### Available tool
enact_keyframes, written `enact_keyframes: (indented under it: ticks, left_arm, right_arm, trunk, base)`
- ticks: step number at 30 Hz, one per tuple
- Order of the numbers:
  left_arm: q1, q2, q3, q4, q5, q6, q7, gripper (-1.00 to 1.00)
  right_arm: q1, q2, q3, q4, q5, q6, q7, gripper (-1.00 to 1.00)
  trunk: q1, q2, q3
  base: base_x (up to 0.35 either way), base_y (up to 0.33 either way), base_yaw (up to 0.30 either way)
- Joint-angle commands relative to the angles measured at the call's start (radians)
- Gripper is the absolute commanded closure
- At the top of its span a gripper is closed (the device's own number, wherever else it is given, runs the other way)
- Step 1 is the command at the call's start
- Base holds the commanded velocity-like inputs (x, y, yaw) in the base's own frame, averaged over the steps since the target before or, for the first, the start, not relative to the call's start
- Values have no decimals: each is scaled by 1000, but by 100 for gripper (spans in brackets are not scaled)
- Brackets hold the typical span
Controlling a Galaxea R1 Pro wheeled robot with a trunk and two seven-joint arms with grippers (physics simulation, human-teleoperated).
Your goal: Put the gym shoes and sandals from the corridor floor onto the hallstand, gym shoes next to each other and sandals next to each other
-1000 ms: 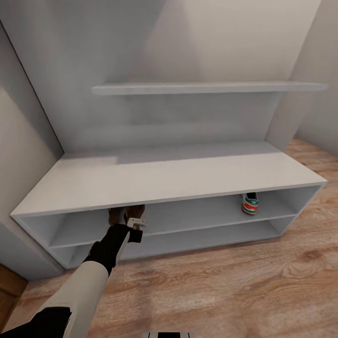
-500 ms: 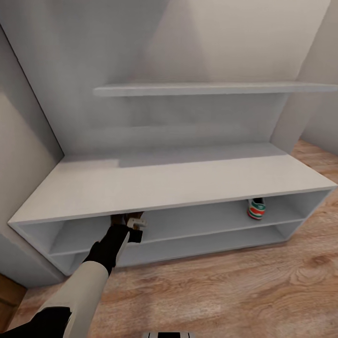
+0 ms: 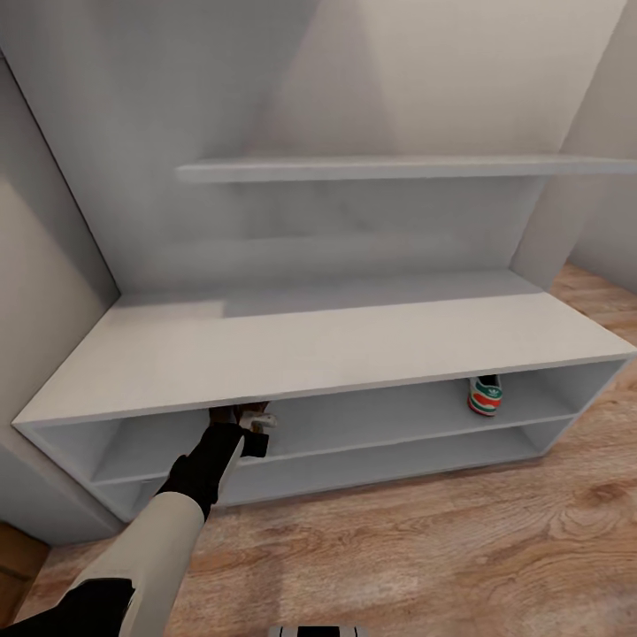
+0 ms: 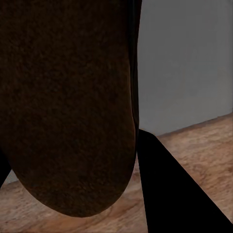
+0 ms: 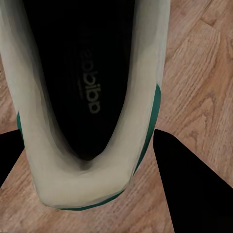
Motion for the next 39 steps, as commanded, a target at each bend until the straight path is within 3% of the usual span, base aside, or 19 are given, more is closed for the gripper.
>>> enact_keyframes:
  ticks: [1,24,25,39]
  left_arm:
    - [0,-1,7,-1,-14,4,-12,100]
    - [1,-1,8,-1,-14,1,-16,100]
    - [1,0,8,-1,-13,2,-16,-100]
    - [0,2,6,0,15,1,-7,-100]
  right_arm:
    - [-1,1,-5,-1,7,3,8,100]
    - [-1,1,-5,-1,7,3,8,100]
    - [-1,1,-5,-1,7,3,8,100]
    - [-1,1,-5,-1,7,3,8,100]
  trunk:
    - [0,0,-1]
    - [0,0,-1]
    - [0,0,-1]
    - [0,0,-1]
  base:
    - [183,0,0]
    - [72,-23,0]
    - [1,-1,0]
    - [-8,0,0]
